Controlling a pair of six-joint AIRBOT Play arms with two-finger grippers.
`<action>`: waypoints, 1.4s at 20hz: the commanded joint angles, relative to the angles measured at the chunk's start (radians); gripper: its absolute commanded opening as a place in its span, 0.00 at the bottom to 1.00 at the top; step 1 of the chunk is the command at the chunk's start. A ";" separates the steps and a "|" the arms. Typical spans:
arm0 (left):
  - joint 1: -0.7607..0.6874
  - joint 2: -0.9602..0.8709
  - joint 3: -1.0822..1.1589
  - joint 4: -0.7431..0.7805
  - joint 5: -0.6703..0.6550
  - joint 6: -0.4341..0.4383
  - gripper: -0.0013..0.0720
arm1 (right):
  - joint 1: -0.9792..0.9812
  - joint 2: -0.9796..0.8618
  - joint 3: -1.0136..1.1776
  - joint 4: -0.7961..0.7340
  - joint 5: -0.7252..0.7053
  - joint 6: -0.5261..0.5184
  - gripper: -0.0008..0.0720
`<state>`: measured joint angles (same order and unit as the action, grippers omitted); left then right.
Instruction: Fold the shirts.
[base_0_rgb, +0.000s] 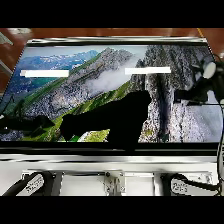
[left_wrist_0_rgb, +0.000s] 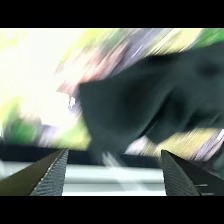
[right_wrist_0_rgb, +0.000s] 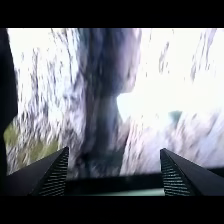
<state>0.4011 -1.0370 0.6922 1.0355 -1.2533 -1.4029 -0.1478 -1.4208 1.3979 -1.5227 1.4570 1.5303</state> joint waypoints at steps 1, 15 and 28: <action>0.081 0.037 -0.214 -0.050 -0.040 0.044 0.99 | -0.163 0.049 -0.184 0.359 0.015 -0.028 0.94; -0.205 -0.015 -0.404 -0.445 0.590 0.037 0.59 | 0.000 0.049 -0.303 0.487 -0.143 -0.068 0.94; -0.201 0.180 -0.299 -0.468 0.519 0.135 0.07 | 0.046 0.046 -0.579 0.585 -0.421 -0.075 0.94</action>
<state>0.1997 -0.9142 0.3721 0.5713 -0.7303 -1.3033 -0.1036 -1.3731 0.8673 -1.0279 1.1397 1.4727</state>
